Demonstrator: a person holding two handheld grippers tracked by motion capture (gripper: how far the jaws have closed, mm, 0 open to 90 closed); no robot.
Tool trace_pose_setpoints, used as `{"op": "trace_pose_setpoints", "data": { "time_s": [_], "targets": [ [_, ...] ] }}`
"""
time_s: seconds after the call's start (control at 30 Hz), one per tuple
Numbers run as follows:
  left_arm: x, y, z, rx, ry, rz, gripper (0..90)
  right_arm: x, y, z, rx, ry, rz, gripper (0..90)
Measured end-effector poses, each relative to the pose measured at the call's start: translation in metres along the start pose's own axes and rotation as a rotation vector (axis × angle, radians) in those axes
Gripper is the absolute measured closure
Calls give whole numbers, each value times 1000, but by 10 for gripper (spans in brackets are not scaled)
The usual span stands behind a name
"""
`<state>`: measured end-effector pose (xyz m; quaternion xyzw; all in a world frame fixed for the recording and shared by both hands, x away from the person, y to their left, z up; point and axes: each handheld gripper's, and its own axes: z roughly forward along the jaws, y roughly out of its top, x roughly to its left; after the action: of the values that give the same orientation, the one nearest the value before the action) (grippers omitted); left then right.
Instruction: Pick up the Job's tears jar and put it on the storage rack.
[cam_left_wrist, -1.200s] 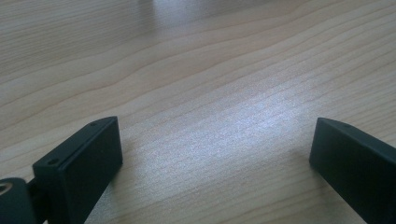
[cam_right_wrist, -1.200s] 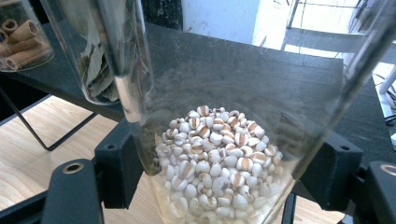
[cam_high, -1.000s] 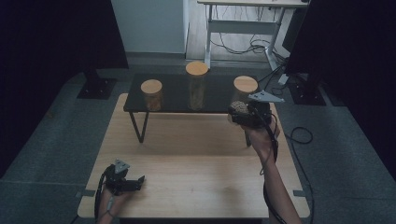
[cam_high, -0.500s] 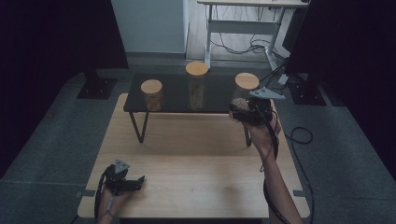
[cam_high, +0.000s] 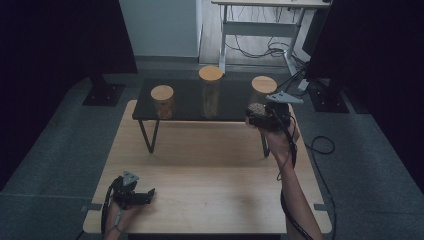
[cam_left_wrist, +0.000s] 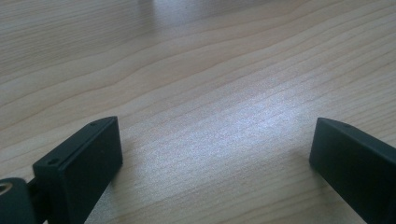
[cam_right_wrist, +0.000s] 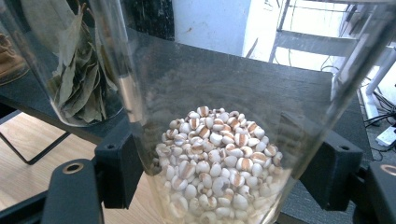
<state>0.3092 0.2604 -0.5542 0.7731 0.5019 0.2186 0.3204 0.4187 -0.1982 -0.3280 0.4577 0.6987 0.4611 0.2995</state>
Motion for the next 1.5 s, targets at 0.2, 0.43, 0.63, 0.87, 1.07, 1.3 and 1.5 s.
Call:
{"op": "trace_pose_setpoints", "data": {
  "time_s": [0.2,0.43,0.63,0.87,1.07,1.3,1.5],
  "targets": [
    [0,0,0,0,0,0,21,-1,1,4,-2,-3,1,249],
    [0,0,0,5,1,5,21,-3,3,8,-4,0,2,249],
    [0,0,0,-1,0,-1,21,-5,5,12,-4,1,2,249],
    [0,0,0,0,0,-1,21,-7,8,18,-4,1,3,249],
    [0,0,0,-1,-1,-2,21,-9,11,24,-2,2,-1,249],
    [0,0,0,-1,0,-2,22,-11,13,29,-2,0,2,249],
    [0,0,0,-1,0,-1,21,-13,14,33,-5,0,7,249]
  ]
}}
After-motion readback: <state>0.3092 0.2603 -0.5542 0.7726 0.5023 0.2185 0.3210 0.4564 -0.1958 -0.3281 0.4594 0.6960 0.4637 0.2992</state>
